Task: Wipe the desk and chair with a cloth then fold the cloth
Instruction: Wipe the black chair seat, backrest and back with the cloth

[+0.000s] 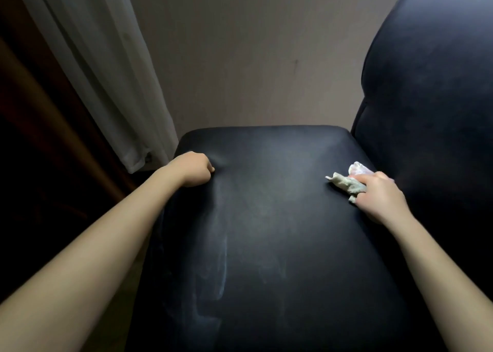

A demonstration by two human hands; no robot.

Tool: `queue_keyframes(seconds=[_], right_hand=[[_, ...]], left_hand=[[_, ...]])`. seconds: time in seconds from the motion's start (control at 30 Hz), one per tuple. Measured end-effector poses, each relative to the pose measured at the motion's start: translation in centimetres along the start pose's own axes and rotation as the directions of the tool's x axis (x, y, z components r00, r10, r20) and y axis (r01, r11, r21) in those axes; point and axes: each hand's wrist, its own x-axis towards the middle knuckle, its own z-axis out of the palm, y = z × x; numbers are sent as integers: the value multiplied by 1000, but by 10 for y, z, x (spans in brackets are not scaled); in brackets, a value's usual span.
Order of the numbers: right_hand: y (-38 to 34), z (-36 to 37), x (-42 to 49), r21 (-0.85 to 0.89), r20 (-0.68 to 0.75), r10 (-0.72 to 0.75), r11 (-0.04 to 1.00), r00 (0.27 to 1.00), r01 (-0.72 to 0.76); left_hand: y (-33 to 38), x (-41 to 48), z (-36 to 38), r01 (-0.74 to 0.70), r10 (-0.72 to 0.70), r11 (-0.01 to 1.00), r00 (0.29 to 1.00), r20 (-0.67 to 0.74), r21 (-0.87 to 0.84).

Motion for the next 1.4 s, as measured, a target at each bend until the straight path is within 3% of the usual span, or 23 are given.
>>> queue_keyframes(seconds=[0.27, 0.43, 0.5, 0.67, 0.9, 1.1, 1.17, 1.3, 1.4], right_hand=[[8, -1, 41, 31, 46, -116, 993, 992, 114], [-11, 0, 53, -42, 73, -211, 976, 975, 214], [-39, 8, 43, -6, 95, -383, 923, 919, 385], [-96, 34, -21, 109, 194, -716, 695, 670, 711], [12, -1, -126, 170, 230, -851, 513, 472, 842], [25, -4, -137, 165, 164, -905, 418, 394, 893], [1, 7, -114, 184, 170, -898, 434, 406, 882], [-55, 25, -66, 194, 182, -789, 614, 586, 765], [-57, 26, -68, 176, 181, -755, 655, 630, 735]], left_hand=[[1, -10, -4, 18, -20, 993, 1000, 17, 119], [-1, -19, -4, 76, -45, 982, 984, -175, 175], [-9, -23, 3, 92, -64, 980, 986, -157, 174], [-22, -30, 14, 111, -104, 993, 982, -159, 35], [-21, -29, 14, 130, -122, 991, 969, -217, 23], [-20, -30, 19, 149, -134, 987, 972, -193, 65], [-21, -29, 20, 158, -143, 985, 970, -195, 66], [-18, -22, 15, 204, -193, 978, 959, -209, 31], [-13, -14, 14, 283, -280, 959, 929, -242, -22]])
